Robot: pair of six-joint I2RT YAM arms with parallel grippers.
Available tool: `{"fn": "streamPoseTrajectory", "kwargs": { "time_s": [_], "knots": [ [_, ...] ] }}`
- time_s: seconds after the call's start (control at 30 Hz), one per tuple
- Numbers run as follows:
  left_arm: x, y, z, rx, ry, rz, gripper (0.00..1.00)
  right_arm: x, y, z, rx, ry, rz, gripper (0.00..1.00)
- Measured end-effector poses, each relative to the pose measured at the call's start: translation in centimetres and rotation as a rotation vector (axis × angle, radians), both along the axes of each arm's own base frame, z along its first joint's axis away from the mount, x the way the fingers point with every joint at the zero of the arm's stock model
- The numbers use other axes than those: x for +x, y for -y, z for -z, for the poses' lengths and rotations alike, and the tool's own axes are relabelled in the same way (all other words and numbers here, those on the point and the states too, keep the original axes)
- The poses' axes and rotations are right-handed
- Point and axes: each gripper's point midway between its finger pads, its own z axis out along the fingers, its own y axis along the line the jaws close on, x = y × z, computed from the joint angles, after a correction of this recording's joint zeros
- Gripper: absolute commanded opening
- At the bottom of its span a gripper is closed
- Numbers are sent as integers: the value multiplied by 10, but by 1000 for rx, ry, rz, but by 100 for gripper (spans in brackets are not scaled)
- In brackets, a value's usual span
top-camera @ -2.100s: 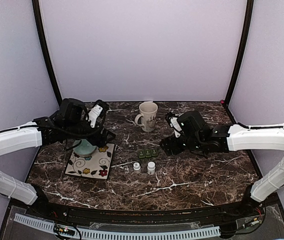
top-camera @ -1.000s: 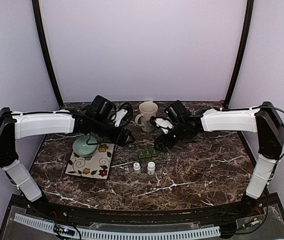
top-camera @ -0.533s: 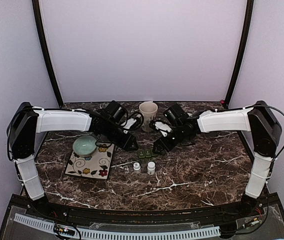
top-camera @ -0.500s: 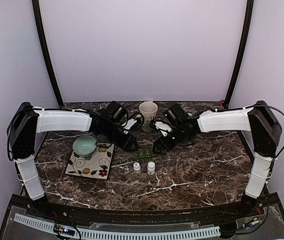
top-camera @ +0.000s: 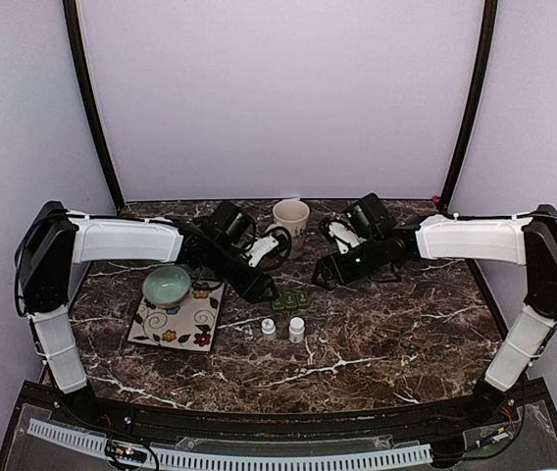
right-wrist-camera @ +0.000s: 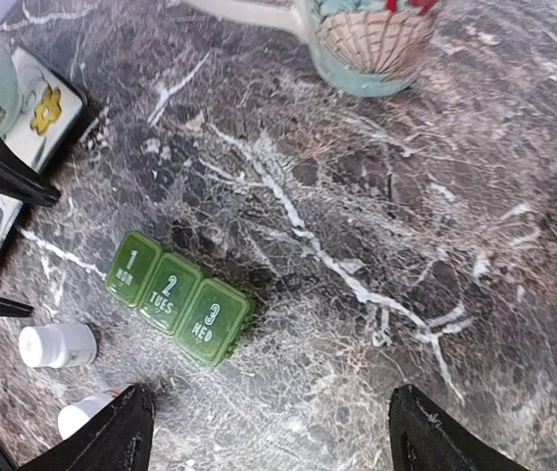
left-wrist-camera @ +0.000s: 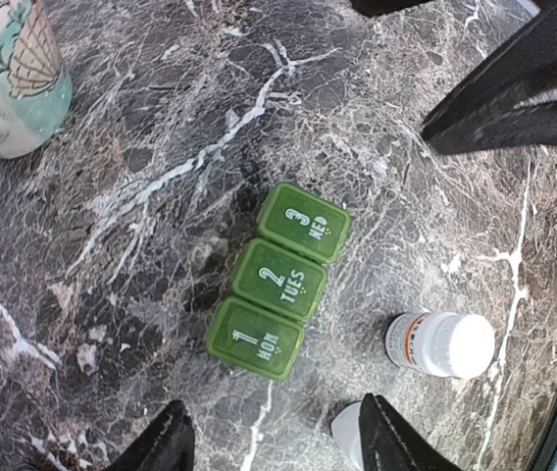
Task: Sort the pills into containers
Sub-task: Pick up the pill container from the center of the board.
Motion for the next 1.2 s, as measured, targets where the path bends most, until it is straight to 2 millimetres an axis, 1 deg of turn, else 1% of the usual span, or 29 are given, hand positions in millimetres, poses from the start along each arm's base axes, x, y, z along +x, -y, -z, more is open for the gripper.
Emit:
{"fn": "streamPoseTrajectory", "kwargs": {
  "time_s": [0.13, 0.33, 0.53, 0.67, 0.8, 1.0, 1.2],
  "knots": [
    [1, 4, 6, 20, 31, 43, 60, -5, 9, -16, 45, 9, 56, 83],
    [4, 14, 21, 59, 57, 101, 59, -9, 15, -25, 82, 0, 112, 83],
    [8, 22, 22, 77, 84, 146, 59, -10, 17, -37, 121, 9, 138, 83],
    [13, 27, 20, 88, 101, 171, 59, -11, 19, -36, 126, 5, 148, 83],
    [14, 28, 25, 112, 97, 198, 59, -11, 20, -34, 125, -3, 156, 84],
    [10, 25, 34, 160, 79, 232, 60, -10, 22, -34, 130, -6, 168, 84],
    [8, 21, 35, 182, 78, 246, 60, -4, 29, -35, 132, -5, 192, 86]
  ]
}}
